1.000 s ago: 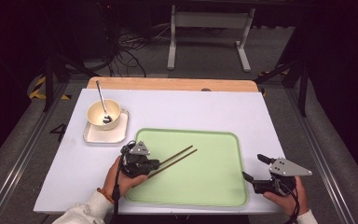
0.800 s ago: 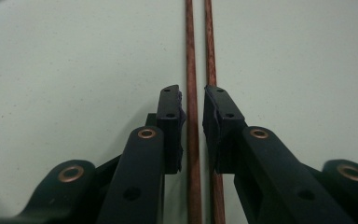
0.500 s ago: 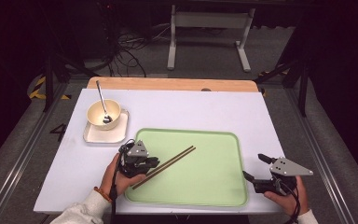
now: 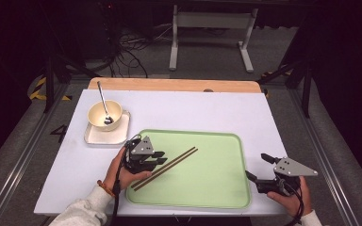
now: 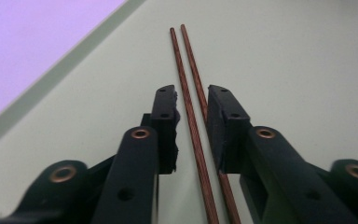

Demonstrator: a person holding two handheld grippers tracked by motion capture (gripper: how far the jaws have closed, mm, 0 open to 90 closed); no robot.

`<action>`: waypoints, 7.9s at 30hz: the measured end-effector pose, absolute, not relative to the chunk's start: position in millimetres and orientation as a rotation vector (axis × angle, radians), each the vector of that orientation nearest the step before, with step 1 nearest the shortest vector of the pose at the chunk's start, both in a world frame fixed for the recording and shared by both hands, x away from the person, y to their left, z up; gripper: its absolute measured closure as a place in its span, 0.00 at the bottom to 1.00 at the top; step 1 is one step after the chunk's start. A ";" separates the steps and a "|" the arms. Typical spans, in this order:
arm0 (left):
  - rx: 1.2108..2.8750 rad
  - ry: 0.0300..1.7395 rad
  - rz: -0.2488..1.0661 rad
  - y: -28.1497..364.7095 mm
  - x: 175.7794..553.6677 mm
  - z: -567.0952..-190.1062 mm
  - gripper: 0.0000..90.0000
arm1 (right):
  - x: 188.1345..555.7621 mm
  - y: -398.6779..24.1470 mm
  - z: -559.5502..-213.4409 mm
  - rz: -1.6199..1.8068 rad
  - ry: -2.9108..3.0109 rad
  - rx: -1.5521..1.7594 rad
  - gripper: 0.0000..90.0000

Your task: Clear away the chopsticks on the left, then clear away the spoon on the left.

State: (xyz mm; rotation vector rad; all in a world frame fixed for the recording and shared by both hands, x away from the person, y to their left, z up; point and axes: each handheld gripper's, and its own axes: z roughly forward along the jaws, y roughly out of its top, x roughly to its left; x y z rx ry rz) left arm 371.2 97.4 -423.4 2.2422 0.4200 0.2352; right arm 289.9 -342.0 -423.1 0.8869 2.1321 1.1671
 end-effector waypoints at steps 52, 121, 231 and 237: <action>2.440 0.271 0.175 24.3 396.3 -448.5 1.00 | 294.3 -338.7 -429.3 1.149 2.158 0.906 0.19; 2.336 0.640 0.230 138.6 406.0 -453.0 1.00 | 290.4 -334.3 -428.4 1.154 2.185 0.868 0.18; 2.007 1.382 0.481 266.4 531.0 -416.0 1.00 | 282.6 -350.0 -437.0 1.124 2.177 0.954 0.18; 2.009 1.341 0.467 259.3 527.6 -413.0 1.00 | 281.7 -350.9 -436.1 1.124 2.170 0.954 0.18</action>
